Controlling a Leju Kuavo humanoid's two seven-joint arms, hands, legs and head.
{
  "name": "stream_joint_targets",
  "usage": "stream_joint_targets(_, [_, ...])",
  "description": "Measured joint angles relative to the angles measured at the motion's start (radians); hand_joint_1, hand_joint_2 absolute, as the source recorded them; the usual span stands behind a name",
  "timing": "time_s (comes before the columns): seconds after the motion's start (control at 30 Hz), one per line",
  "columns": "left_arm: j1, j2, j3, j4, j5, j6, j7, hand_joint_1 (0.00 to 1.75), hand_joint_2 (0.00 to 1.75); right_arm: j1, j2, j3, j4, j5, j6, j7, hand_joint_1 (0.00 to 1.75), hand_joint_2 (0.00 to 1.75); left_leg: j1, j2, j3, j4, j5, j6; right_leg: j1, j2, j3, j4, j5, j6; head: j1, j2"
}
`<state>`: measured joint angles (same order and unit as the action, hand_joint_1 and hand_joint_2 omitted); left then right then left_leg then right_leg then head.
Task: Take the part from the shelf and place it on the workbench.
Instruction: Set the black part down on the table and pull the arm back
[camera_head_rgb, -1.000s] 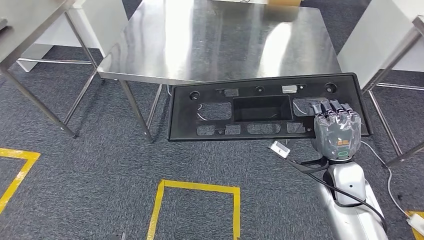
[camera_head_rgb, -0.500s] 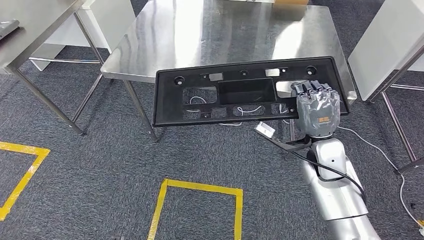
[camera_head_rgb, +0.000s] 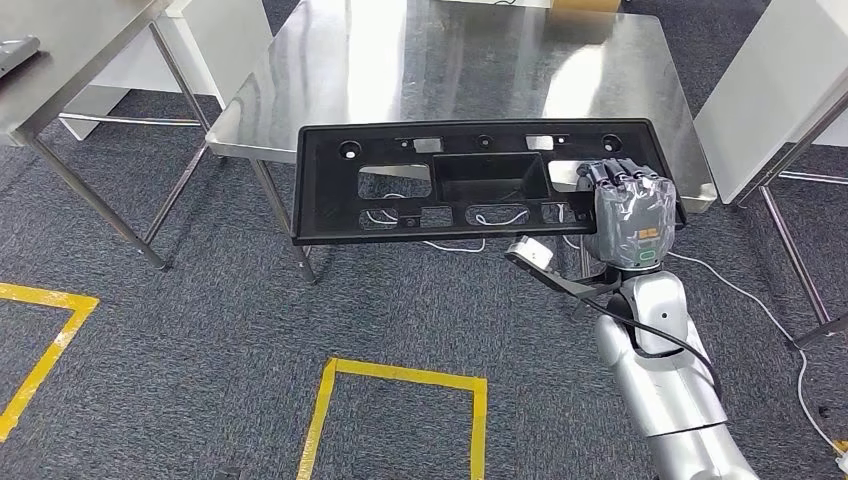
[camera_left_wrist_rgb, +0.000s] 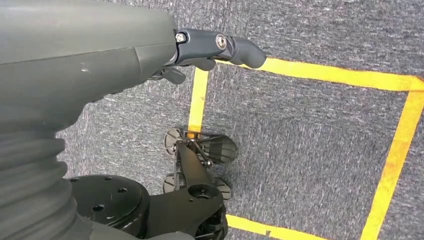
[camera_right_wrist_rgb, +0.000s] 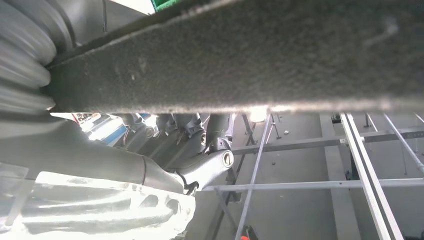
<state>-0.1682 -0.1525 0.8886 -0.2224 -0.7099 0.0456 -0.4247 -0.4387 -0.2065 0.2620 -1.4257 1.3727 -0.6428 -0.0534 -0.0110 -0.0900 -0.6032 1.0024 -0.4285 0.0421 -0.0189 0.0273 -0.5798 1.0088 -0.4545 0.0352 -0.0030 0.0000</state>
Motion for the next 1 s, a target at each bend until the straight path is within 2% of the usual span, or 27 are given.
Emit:
stream_joint_targets(0.13, [0.0, 0.007, -0.006, 0.0, -0.01, 0.009, -0.004, 0.0, 1.75, 0.009, 0.0, 0.0, 0.0, -0.007, 0.009, -0.003, 1.75, 1.75, -0.004, 0.0, -0.003, 0.009, -0.006, 0.011, -0.011, 0.001, 0.003, -0.008, 0.001, 0.002, 0.0, 0.0])
stream_joint_targets(0.2, [0.0, 0.012, -0.014, -0.001, -0.016, 0.008, -0.008, 0.0, 1.75, 0.023, -0.001, -0.001, -0.005, -0.011, 0.015, -0.003, 1.75, 1.75, -0.004, 0.001, 0.0, -0.002, -0.01, 0.026, -0.006, 0.002, 0.007, 0.003, 0.013, 0.014, -0.001, 0.0])
stream_joint_targets(0.27, [0.0, 0.015, -0.021, -0.001, -0.02, 0.004, -0.011, 0.0, 1.75, 0.038, -0.005, -0.007, -0.016, -0.018, 0.017, -0.002, 1.75, 1.75, -0.002, 0.003, 0.019, -0.019, -0.012, 0.045, 0.001, -0.002, -0.001, 0.033, 0.014, 0.026, -0.001, 0.0])
stream_joint_targets(0.3, [0.0, 0.016, -0.024, -0.001, -0.021, 0.002, -0.012, 0.0, 1.75, 0.044, -0.008, -0.011, -0.023, -0.023, 0.018, -0.002, 1.75, 1.75, 0.0, 0.004, 0.028, -0.022, -0.013, 0.051, 0.002, -0.005, -0.014, 0.059, -0.001, 0.024, 0.0, 0.0])
stream_joint_targets(0.33, [0.0, 0.017, -0.026, -0.001, -0.022, 0.0, -0.012, 0.0, 1.75, 0.049, -0.011, -0.014, -0.029, -0.029, 0.019, -0.002, 1.75, 1.75, 0.002, 0.006, 0.036, -0.023, -0.014, 0.055, 0.0, -0.008, -0.039, 0.106, -0.028, 0.018, 0.001, 0.0])
stream_joint_targets(0.4, [0.001, 0.018, -0.029, -0.001, -0.024, -0.002, -0.012, 0.0, 1.75, 0.06, -0.019, -0.021, -0.039, -0.041, 0.022, -0.004, 1.75, 1.75, 0.002, 0.01, 0.039, -0.022, -0.018, 0.056, -0.002, -0.012, -0.106, 0.227, -0.084, 0.009, 0.003, 0.0])
stream_joint_targets(0.43, [0.004, 0.018, -0.029, -0.001, -0.024, -0.002, -0.011, 0.0, 1.75, 0.067, -0.023, -0.024, -0.042, -0.045, 0.024, -0.005, 1.75, 1.75, 0.003, 0.012, 0.042, -0.021, -0.021, 0.053, -0.005, -0.012, -0.134, 0.27, -0.098, 0.014, 0.003, 0.0])
stream_joint_targets(0.47, [0.007, 0.019, -0.03, -0.001, -0.024, -0.003, -0.011, 0.0, 1.75, 0.074, -0.025, -0.025, -0.044, -0.046, 0.026, -0.006, 1.75, 1.75, 0.004, 0.012, 0.046, -0.021, -0.025, 0.049, -0.008, -0.013, -0.144, 0.277, -0.094, 0.025, 0.004, 0.0])
stream_joint_targets(0.5, [0.009, 0.019, -0.03, -0.001, -0.025, -0.003, -0.011, 0.0, 1.75, 0.079, -0.028, -0.026, -0.046, -0.047, 0.028, -0.008, 1.75, 1.75, 0.007, 0.012, 0.052, -0.02, -0.03, 0.042, -0.012, -0.014, -0.133, 0.244, -0.073, 0.041, 0.004, 0.0])
stream_joint_targets(0.53, [0.011, 0.019, -0.031, -0.001, -0.025, -0.003, -0.011, 0.0, 1.75, 0.083, -0.029, -0.026, -0.048, -0.047, 0.029, -0.009, 1.75, 1.75, 0.01, 0.012, 0.061, -0.019, -0.036, 0.034, -0.018, -0.015, -0.106, 0.179, -0.038, 0.058, 0.004, 0.0])
stream_joint_targets(0.57, [0.012, 0.019, -0.033, -0.001, -0.026, -0.003, -0.011, 0.0, 1.75, 0.086, -0.031, -0.026, -0.05, -0.047, 0.029, -0.01, 1.75, 1.75, 0.012, 0.011, 0.068, -0.017, -0.045, 0.025, -0.023, -0.013, -0.076, 0.108, -0.008, 0.069, 0.005, 0.0])
stream_joint_targets(0.6, [0.012, 0.021, -0.034, -0.001, -0.026, -0.003, -0.011, 0.0, 1.75, 0.087, -0.032, -0.026, -0.051, -0.047, 0.029, -0.01, 1.75, 1.75, 0.014, 0.01, 0.073, -0.014, -0.054, 0.016, -0.024, -0.012, -0.052, 0.05, 0.005, 0.068, 0.007, 0.0])
stream_joint_targets(0.63, [0.011, 0.022, -0.036, -0.001, -0.027, -0.003, -0.012, 0.0, 1.75, 0.088, -0.033, -0.026, -0.052, -0.048, 0.03, -0.01, 1.75, 1.75, 0.014, 0.01, 0.074, -0.011, -0.062, 0.008, -0.024, -0.011, -0.034, 0.015, 0.011, 0.058, 0.008, 0.0])
stream_joint_targets(0.7, [0.012, 0.024, -0.04, -0.001, -0.03, -0.004, -0.012, 0.0, 1.75, 0.093, -0.034, -0.027, -0.054, -0.051, 0.031, -0.01, 1.75, 1.75, 0.013, 0.01, 0.075, -0.005, -0.077, -0.002, -0.02, -0.012, -0.023, 0.003, -0.002, 0.021, 0.007, 0.0])
stream_joint_targets(0.77, [0.013, 0.027, -0.044, -0.002, -0.033, -0.004, -0.013, 0.0, 1.75, 0.097, -0.035, -0.028, -0.058, -0.056, 0.032, -0.013, 1.75, 1.75, 0.016, 0.024, 0.068, 0.017, -0.079, -0.009, -0.022, -0.013, -0.006, 0.005, -0.005, 0.0, 0.004, 0.0])
stream_joint_targets(0.8, [0.012, 0.028, -0.045, -0.002, -0.033, -0.004, -0.014, 0.0, 1.75, 0.098, -0.037, -0.029, -0.059, -0.06, 0.032, -0.015, 1.75, 1.75, 0.018, 0.04, 0.047, 0.053, -0.076, -0.015, -0.022, -0.014, 0.005, 0.004, -0.012, -0.008, 0.003, 0.0])
stream_joint_targets(0.83, [0.011, 0.029, -0.046, -0.002, -0.033, -0.004, -0.015, 0.0, 1.75, 0.097, -0.038, -0.029, -0.061, -0.065, 0.032, -0.018, 1.75, 1.75, 0.02, 0.059, 0.009, 0.11, -0.075, -0.02, -0.021, -0.016, 0.018, 0.004, -0.022, -0.015, 0.002, 0.0])
stream_joint_targets(0.87, [0.011, 0.029, -0.046, -0.002, -0.033, -0.004, -0.015, 0.0, 1.75, 0.097, -0.04, -0.03, -0.062, -0.07, 0.032, -0.021, 1.75, 1.75, 0.021, 0.076, -0.04, 0.178, -0.08, -0.026, -0.018, -0.019, 0.03, 0.003, -0.033, -0.021, 0.002, 0.0])
stream_joint_targets(0.93, [0.014, 0.029, -0.046, -0.002, -0.033, -0.004, -0.014, 0.0, 1.75, 0.097, -0.041, -0.031, -0.062, -0.077, 0.032, -0.025, 1.75, 1.75, 0.023, 0.089, -0.138, 0.282, -0.116, -0.031, -0.014, -0.022, 0.059, 0.003, -0.06, -0.026, 0.001, 0.0])
stream_joint_targets(0.97, [0.016, 0.029, -0.046, -0.002, -0.032, -0.004, -0.014, 0.0, 1.75, 0.098, -0.041, -0.031, -0.062, -0.079, 0.032, -0.026, 1.75, 1.75, 0.022, 0.089, -0.171, 0.293, -0.13, -0.03, -0.012, -0.023, 0.076, 0.003, -0.074, -0.026, 0.0, 0.0])
stream_joint_targets(1.0, [0.018, 0.029, -0.046, -0.002, -0.032, -0.004, -0.013, 0.0, 1.75, 0.098, -0.041, -0.03, -0.061, -0.079, 0.032, -0.027, 1.75, 1.75, 0.019, 0.089, -0.188, 0.274, -0.131, -0.024, -0.011, -0.023, 0.097, 0.002, -0.09, -0.027, 0.0, 0.0])
